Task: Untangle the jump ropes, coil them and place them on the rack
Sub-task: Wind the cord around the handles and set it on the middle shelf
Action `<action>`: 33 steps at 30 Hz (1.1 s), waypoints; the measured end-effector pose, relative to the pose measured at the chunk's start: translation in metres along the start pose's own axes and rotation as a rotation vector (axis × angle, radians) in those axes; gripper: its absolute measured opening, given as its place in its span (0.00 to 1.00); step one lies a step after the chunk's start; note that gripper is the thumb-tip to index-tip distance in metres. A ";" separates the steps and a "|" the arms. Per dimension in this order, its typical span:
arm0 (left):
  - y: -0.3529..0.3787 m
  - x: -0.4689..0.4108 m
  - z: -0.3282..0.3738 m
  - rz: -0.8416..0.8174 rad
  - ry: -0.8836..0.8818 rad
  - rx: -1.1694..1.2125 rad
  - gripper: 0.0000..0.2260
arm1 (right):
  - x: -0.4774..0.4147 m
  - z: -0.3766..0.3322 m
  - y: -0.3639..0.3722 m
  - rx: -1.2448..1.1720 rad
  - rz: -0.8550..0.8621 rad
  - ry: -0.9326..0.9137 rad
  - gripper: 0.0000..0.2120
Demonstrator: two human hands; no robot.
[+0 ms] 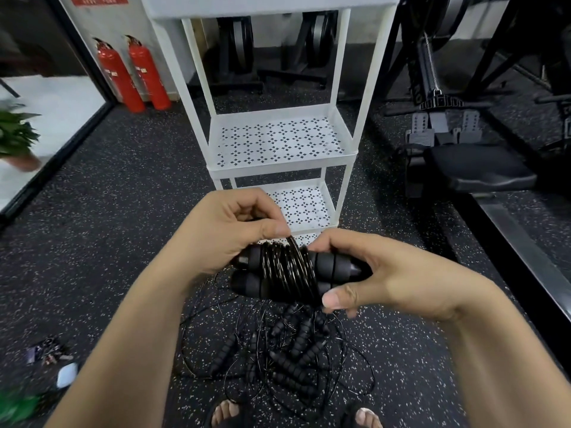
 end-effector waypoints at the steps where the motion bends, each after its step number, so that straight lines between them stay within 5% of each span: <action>1: -0.002 0.002 -0.002 0.008 -0.006 0.057 0.10 | 0.001 -0.003 0.001 -0.027 -0.015 -0.020 0.18; 5: 0.000 0.003 -0.011 0.028 -0.062 0.234 0.03 | 0.001 -0.012 0.008 -0.164 -0.062 -0.143 0.17; 9: 0.008 -0.003 -0.017 0.185 -0.079 0.255 0.22 | -0.008 -0.020 0.005 -0.362 0.026 -0.304 0.17; 13: 0.028 -0.008 -0.023 0.295 -0.084 0.251 0.07 | -0.018 -0.019 -0.006 -0.576 0.232 -0.425 0.21; 22: 0.042 -0.012 -0.023 0.430 -0.086 0.241 0.07 | -0.026 -0.005 -0.020 -0.608 0.509 -0.415 0.14; 33: 0.072 -0.005 -0.025 0.291 -0.146 0.526 0.14 | -0.012 0.003 -0.038 -0.680 0.734 -0.462 0.19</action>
Point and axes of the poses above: each hand's wrist, its own x-axis away from the middle knuckle, its own y-axis out of the palm, z = x × y, the point moved 7 cm from there along -x, towards the middle knuckle, and after that the axes turned 10 degrees about -z, right-handed, at the moved point
